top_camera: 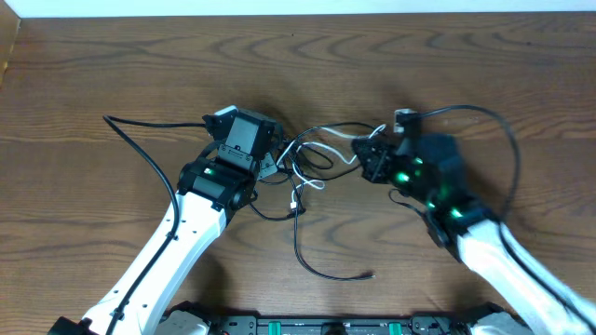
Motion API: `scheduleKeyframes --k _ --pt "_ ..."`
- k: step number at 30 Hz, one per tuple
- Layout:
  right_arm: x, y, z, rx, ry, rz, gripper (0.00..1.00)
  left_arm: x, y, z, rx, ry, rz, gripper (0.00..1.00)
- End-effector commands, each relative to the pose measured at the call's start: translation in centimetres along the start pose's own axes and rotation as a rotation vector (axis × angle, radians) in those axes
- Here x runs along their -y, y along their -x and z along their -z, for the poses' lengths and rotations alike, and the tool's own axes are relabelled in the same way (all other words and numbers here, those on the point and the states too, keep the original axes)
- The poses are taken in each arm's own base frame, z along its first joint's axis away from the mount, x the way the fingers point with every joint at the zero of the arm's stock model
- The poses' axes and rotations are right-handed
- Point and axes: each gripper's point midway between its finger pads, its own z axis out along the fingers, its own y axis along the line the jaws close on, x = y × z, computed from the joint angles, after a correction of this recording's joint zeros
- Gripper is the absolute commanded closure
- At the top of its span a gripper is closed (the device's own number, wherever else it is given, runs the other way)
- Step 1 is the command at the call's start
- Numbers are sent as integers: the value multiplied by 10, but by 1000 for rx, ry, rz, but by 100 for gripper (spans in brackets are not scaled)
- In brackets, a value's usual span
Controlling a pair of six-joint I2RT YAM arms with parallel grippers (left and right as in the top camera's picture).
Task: Untangle cables
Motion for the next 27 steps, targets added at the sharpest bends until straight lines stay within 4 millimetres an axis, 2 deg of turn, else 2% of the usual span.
scheduleKeyframes --k 1,3,9,13,16,19,23,27 --pt "-42 37 46 148 87 193 99 1 7 6 21 -9 11 92" --pt "-45 60 76 260 52 244 99 1 7 6 21 -9 11 92" --pt "-29 115 161 550 -179 376 99 1 7 6 21 -9 11 92" --pt "-28 149 207 698 -305 443 99 1 7 6 21 -9 11 92" --pt "-36 182 248 832 -384 464 99 1 7 6 21 -9 11 92" --pt "-56 211 285 956 -431 513 99 1 7 6 21 -9 11 92" --pt "-77 237 315 1046 -461 549 99 1 7 6 21 -9 11 92" --pt "-102 254 322 1080 -416 598 99 1 7 6 21 -9 11 92"
